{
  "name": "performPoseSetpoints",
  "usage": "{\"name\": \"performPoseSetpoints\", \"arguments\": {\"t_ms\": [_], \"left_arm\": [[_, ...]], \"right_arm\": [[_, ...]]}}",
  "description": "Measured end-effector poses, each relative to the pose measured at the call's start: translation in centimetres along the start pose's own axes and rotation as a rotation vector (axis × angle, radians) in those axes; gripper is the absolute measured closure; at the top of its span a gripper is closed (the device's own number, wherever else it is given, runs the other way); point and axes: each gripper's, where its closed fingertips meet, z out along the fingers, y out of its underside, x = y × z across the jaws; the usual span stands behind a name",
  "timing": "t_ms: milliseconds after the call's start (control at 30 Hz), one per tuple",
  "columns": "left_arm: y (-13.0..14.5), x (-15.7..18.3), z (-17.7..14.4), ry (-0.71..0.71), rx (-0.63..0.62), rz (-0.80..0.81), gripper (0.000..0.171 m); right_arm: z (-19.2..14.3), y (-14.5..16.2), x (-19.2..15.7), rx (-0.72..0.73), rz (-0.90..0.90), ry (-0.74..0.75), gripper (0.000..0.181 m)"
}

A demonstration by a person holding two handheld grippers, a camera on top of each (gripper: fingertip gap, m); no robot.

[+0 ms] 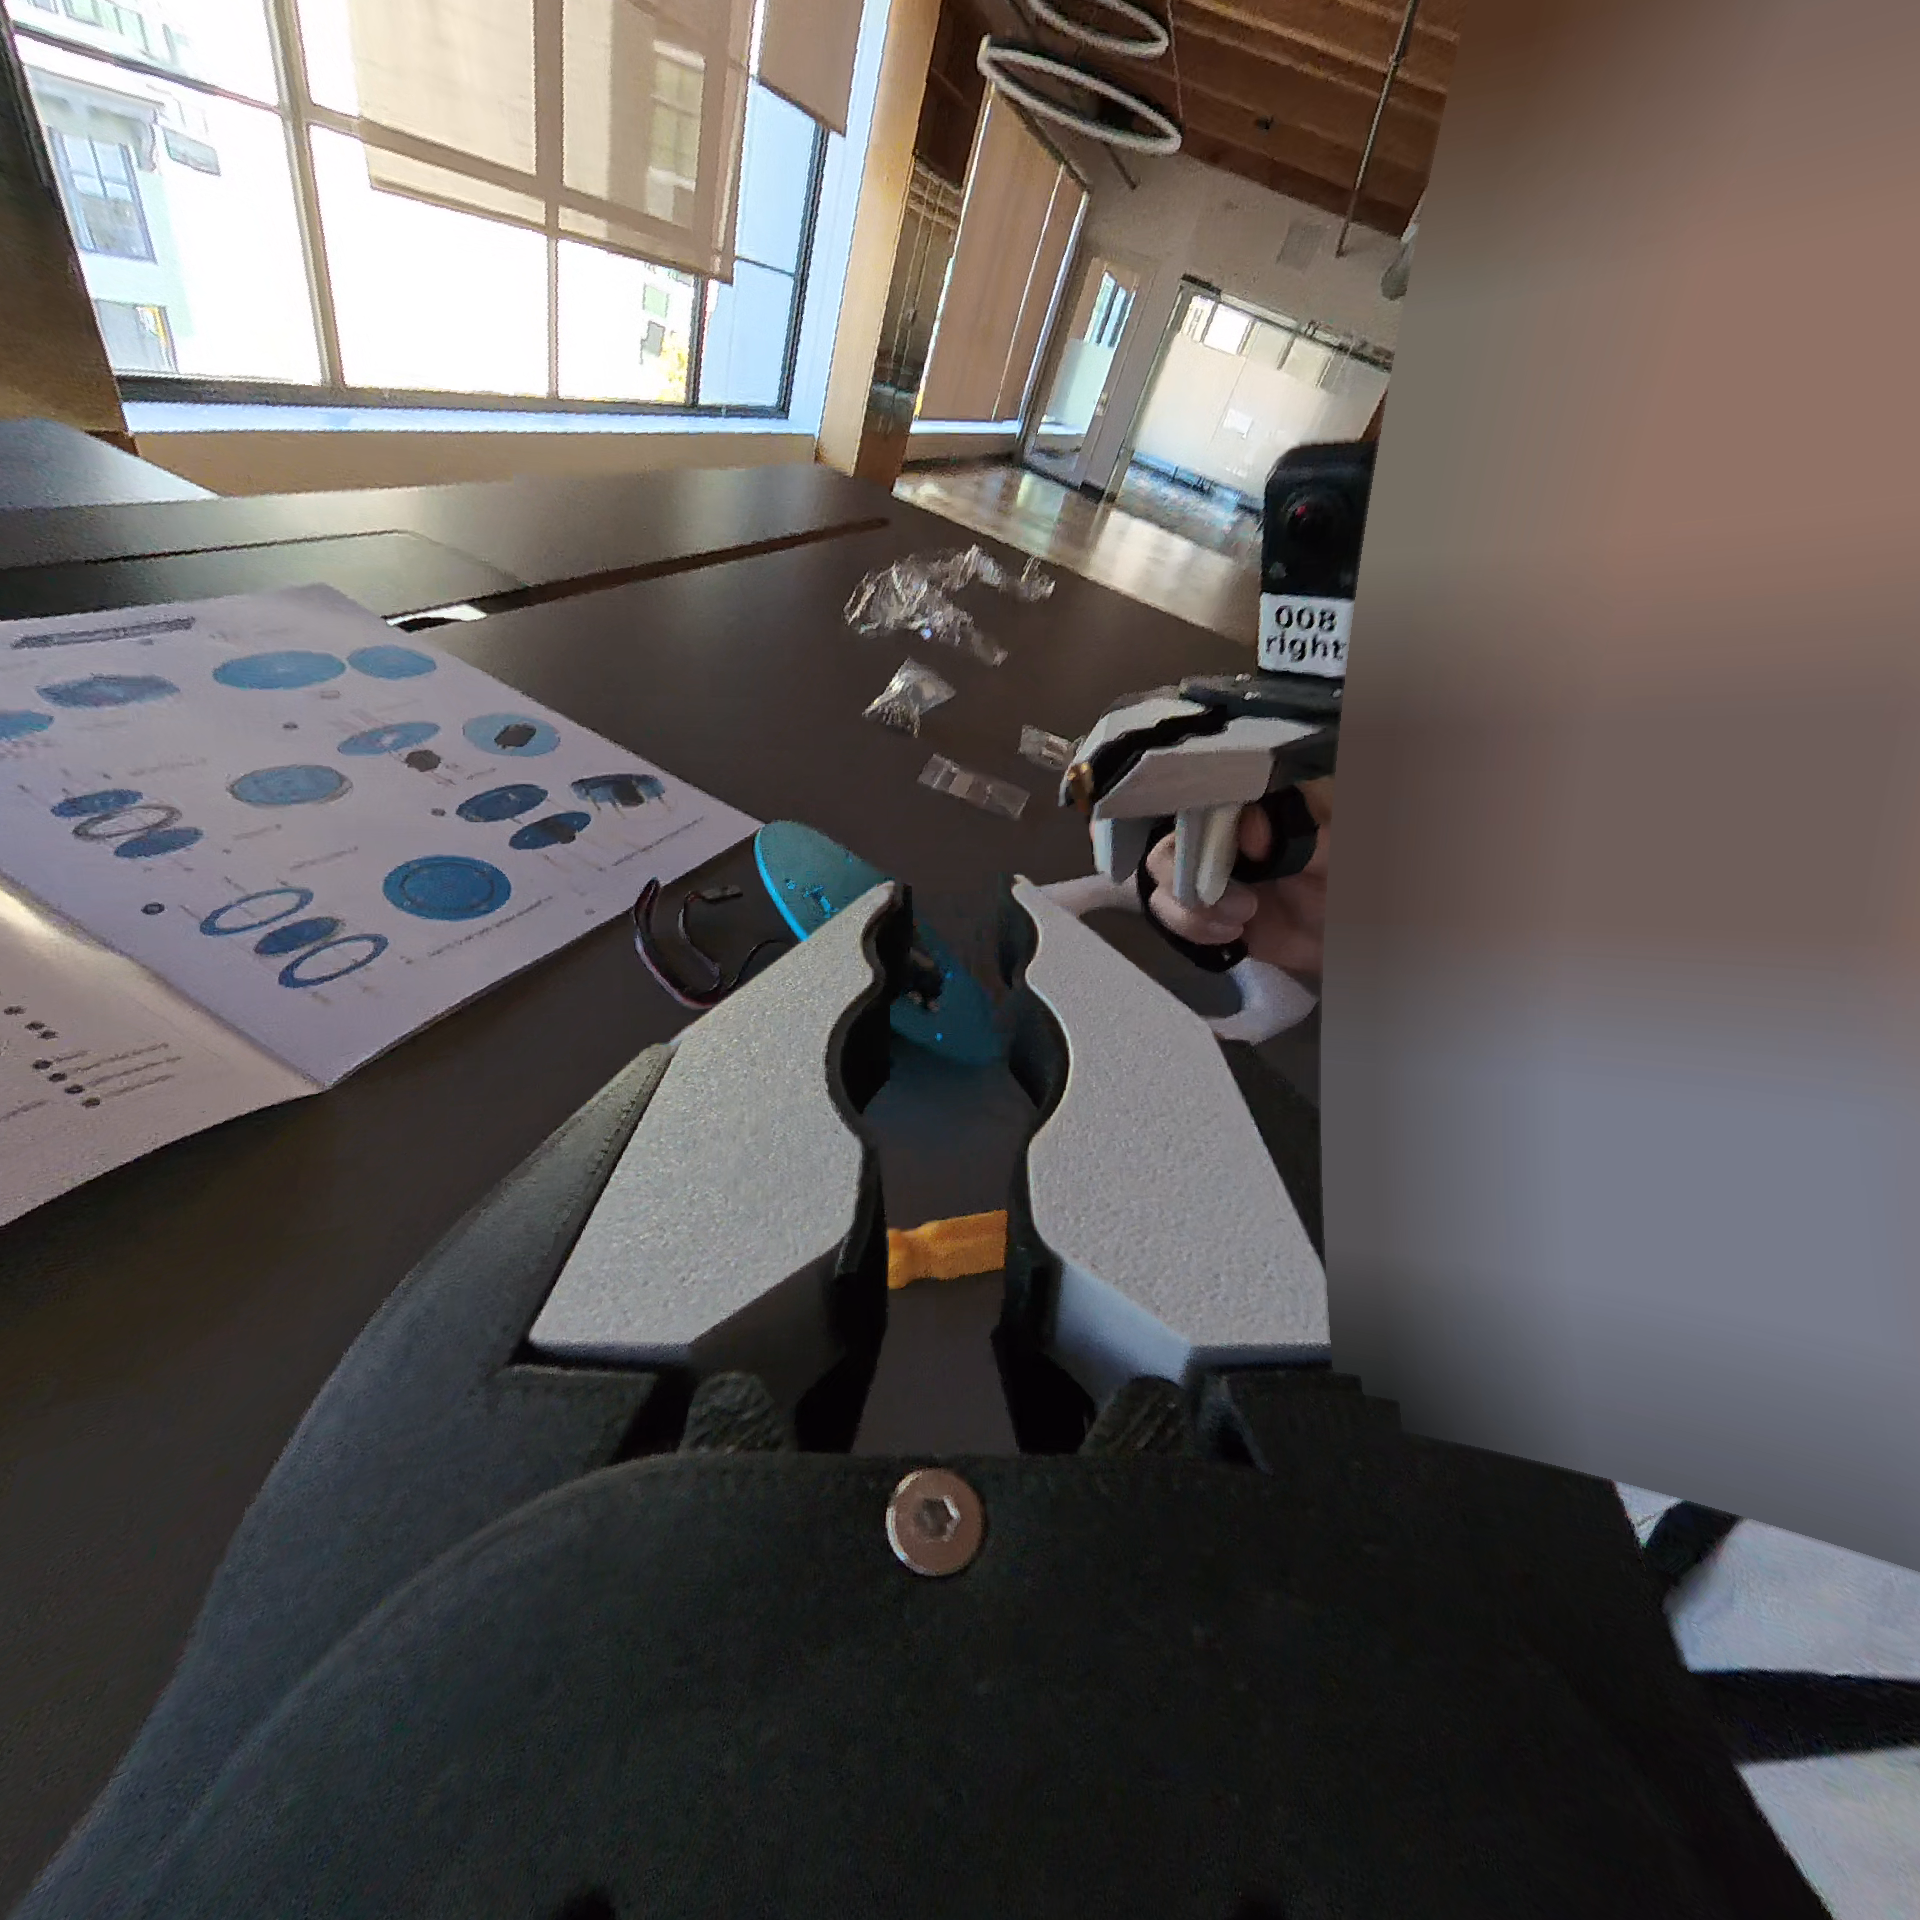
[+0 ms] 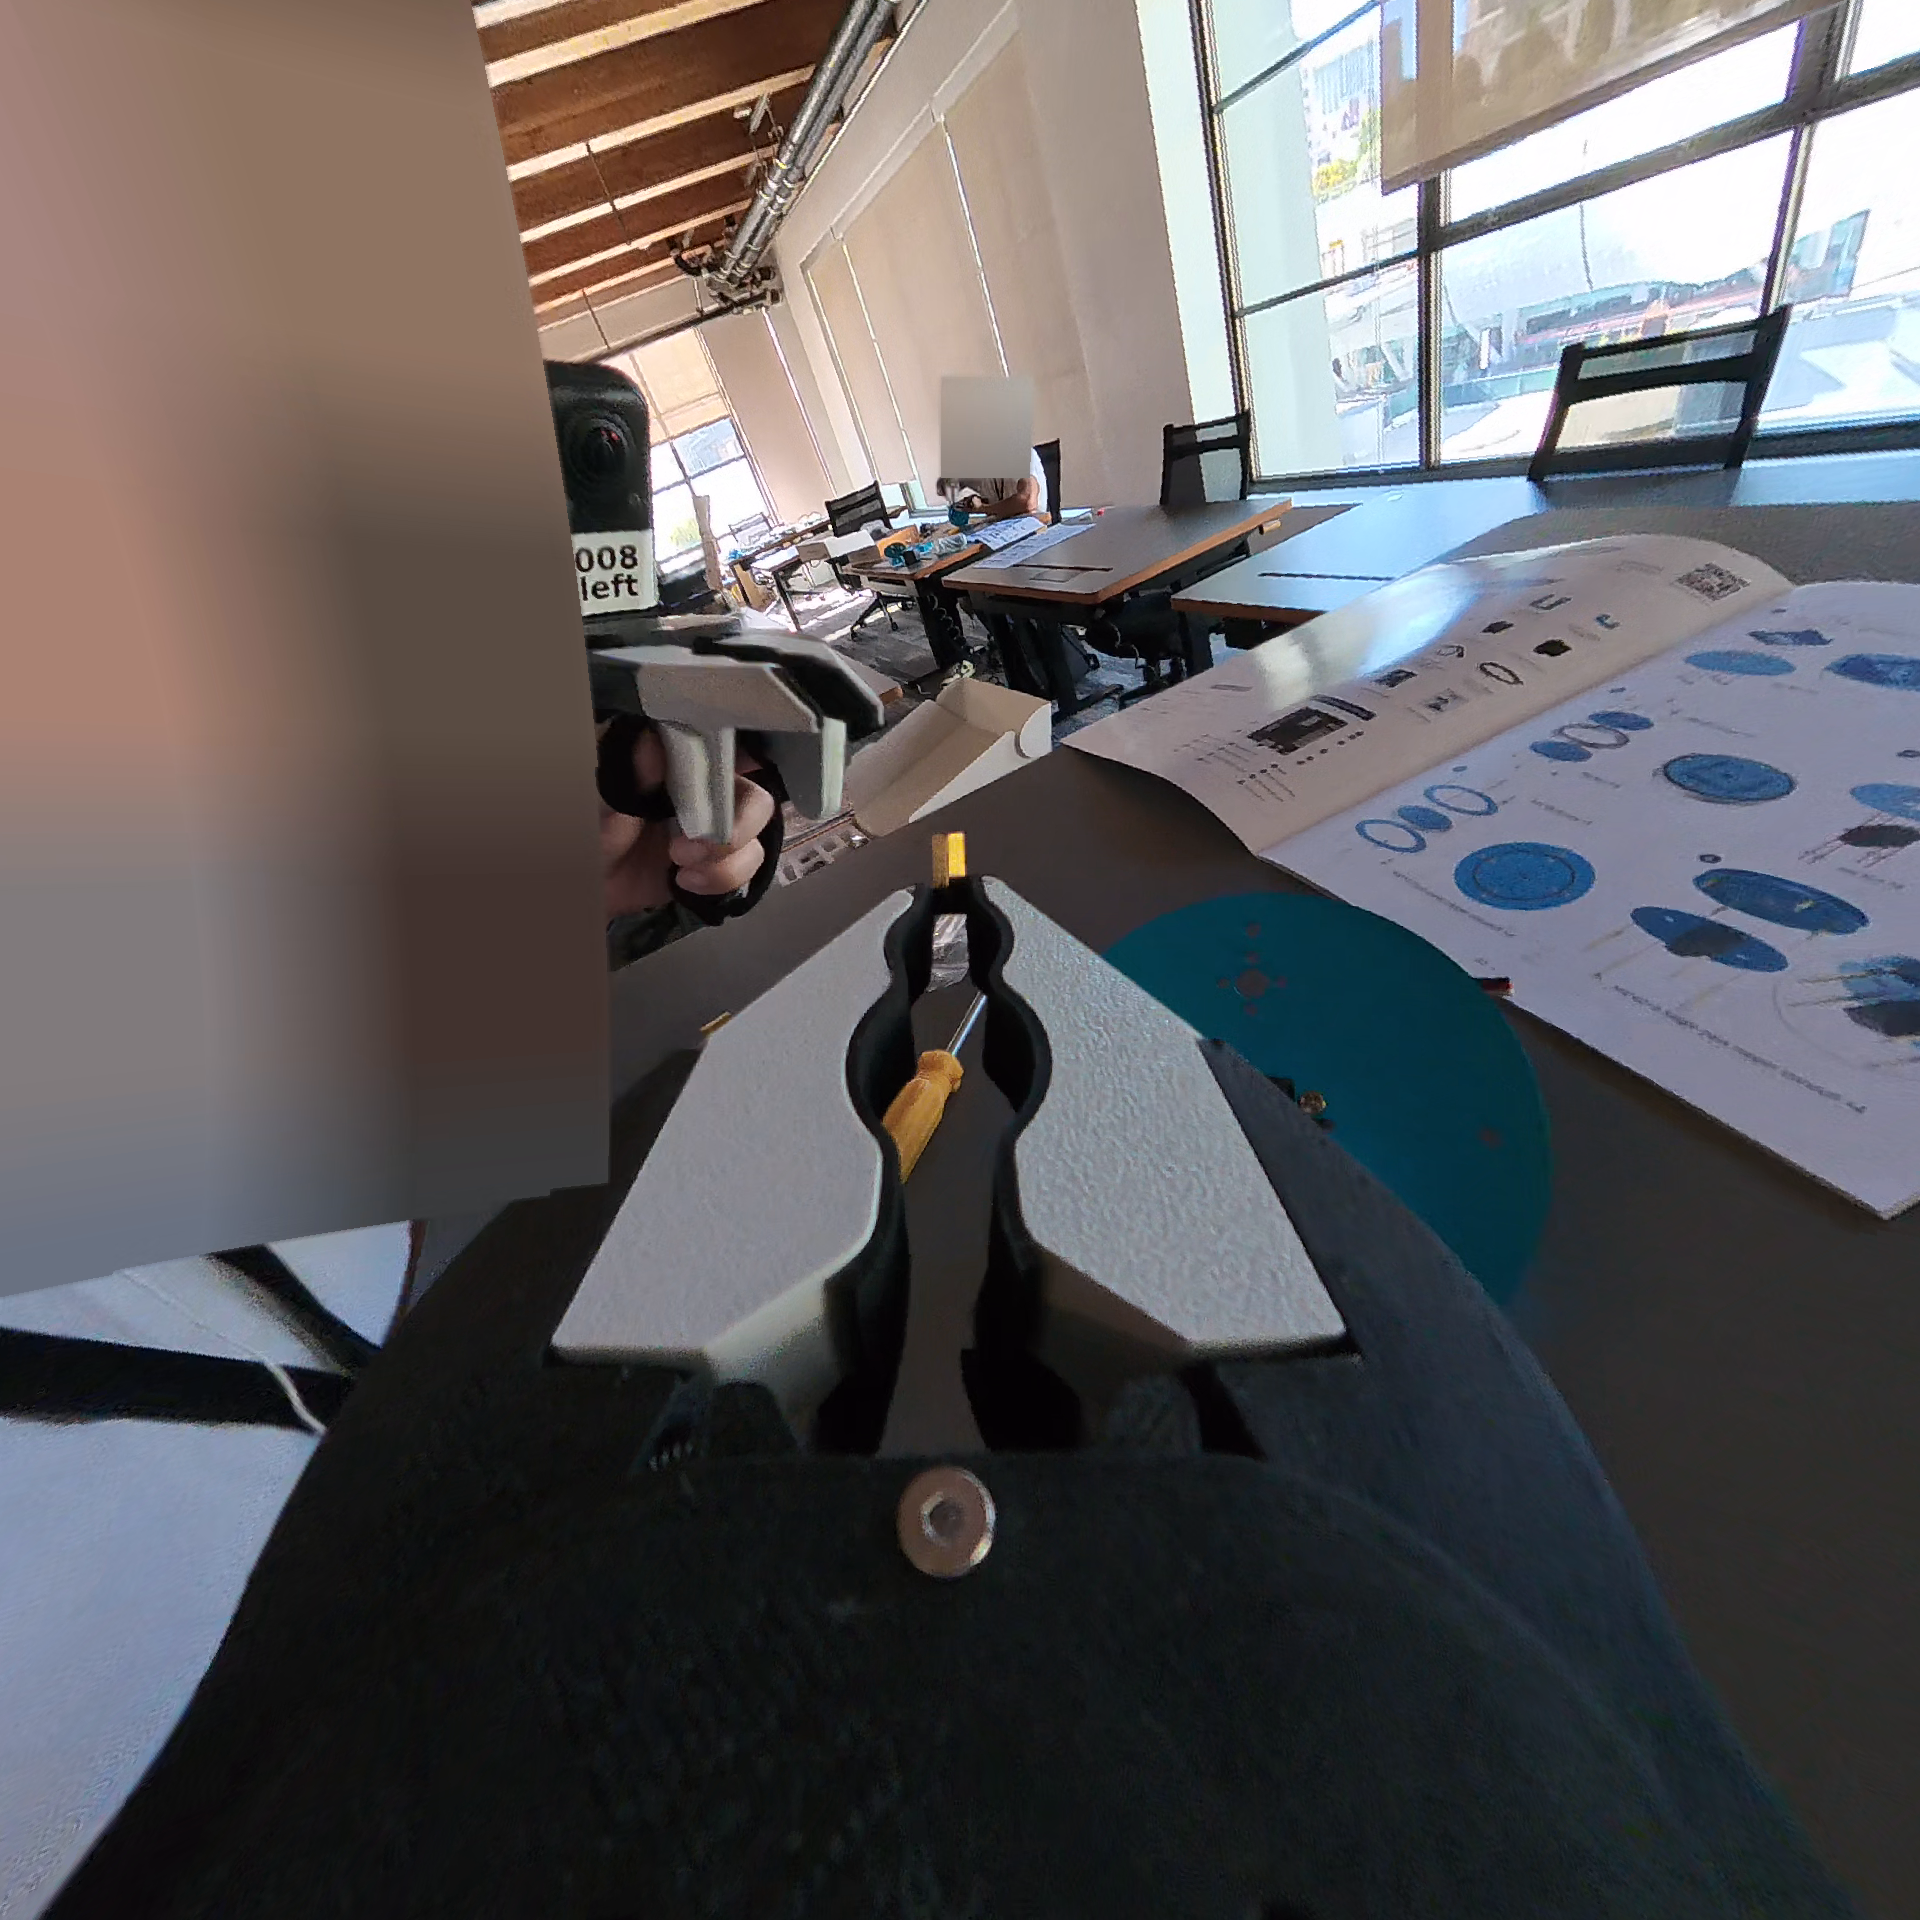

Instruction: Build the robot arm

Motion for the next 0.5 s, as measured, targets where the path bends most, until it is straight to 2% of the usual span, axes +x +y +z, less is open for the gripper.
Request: {"name": "performPoseSetpoints", "arguments": {"t_ms": [167, 367, 500], "left_arm": [[-0.7, 2.6, 1.2, 0.011, 0.09, -0.109, 0.142], [-0.9, 5.1, 1.3, 0.06, 0.255, -0.243, 0.149], [-0.5, 6.8, 1.0, 0.122, 0.284, -0.265, 0.155]], "right_arm": [[1.6, -0.7, -2.6, 0.033, 0.031, -0.062, 0.176], [2.4, -1.0, -5.7, 0.044, 0.018, -0.108, 0.177], [2.6, -0.5, -7.0, 0.027, 0.042, -0.147, 0.177]]}}
